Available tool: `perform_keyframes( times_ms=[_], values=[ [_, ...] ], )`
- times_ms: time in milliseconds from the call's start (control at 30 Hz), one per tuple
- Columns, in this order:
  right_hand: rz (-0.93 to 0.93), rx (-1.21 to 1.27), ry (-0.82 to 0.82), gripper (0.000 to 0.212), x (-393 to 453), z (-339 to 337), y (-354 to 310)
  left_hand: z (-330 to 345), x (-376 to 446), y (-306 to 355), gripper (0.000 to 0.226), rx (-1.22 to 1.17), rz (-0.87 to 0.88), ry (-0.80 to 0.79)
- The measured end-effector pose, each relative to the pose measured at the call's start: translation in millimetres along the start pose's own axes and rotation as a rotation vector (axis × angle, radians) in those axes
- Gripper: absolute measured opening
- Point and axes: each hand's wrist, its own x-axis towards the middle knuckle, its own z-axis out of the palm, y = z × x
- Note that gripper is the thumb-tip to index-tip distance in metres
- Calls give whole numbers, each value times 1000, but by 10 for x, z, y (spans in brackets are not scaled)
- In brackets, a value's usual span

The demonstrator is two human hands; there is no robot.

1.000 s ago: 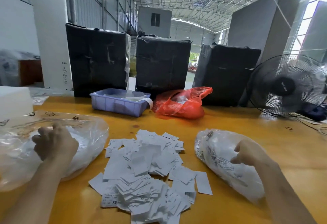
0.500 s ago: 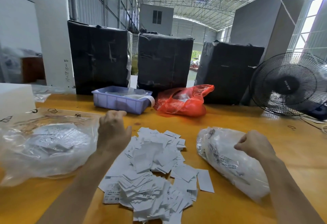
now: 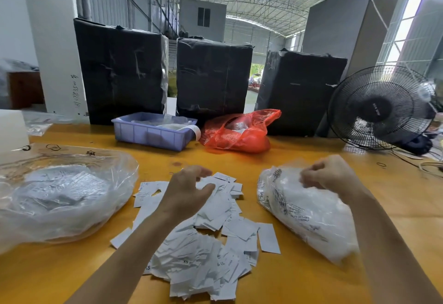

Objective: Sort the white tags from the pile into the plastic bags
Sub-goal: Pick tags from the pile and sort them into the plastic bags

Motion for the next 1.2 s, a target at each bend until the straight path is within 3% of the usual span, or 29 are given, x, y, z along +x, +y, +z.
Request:
perform_keyframes(
  times_ms=[100, 200, 267, 333, 400, 467, 633, 733, 800, 867, 967, 1067, 1200],
  values=[
    [-71, 415, -335, 24, -208, 120, -431, -11, -15, 138, 53, -380, -121, -131],
    [-137, 403, -587, 16, -366, 417, -705, -86, -23, 211, 96, -791, -248, -290],
    [-151, 344, -662, 10, -424, 632, -763, -147, -15, 198, 99, -894, -280, -346],
    [-147, 300, -699, 7, -464, 794, -777, -177, -17, 174, 78, -837, -288, -322],
    [-149, 297, -678, 6, -472, 904, -769, -169, -13, 122, 40, -714, -300, -232],
    [-142, 339, -594, 5, -467, 981, -765, -163, -18, 49, 19, -674, -340, -196],
    [-147, 482, -418, 10, -472, 1113, -757, -152, -6, -85, 15, -615, -389, -211],
    [-225, 443, -373, 16, -521, 1179, -766, -115, -27, -101, 29, -547, -382, -314],
    [-271, 434, -317, 13, -535, 1230, -775, -91, -40, -112, 23, -506, -383, -334],
    [-329, 396, -214, 10, -500, 1267, -750, -81, -29, -140, 9, -493, -407, -264],
    [-437, 107, -96, 18, -426, 1327, -625, -100, -5, -234, 14, -526, -453, -86],
    [-496, -131, -243, 28, -434, 1496, -469, -107, -8, -317, 12, -527, -489, 13],
    [-469, -294, -416, 46, -429, 1665, -393, -89, 2, -330, 9, -571, -513, 14]
  ],
)
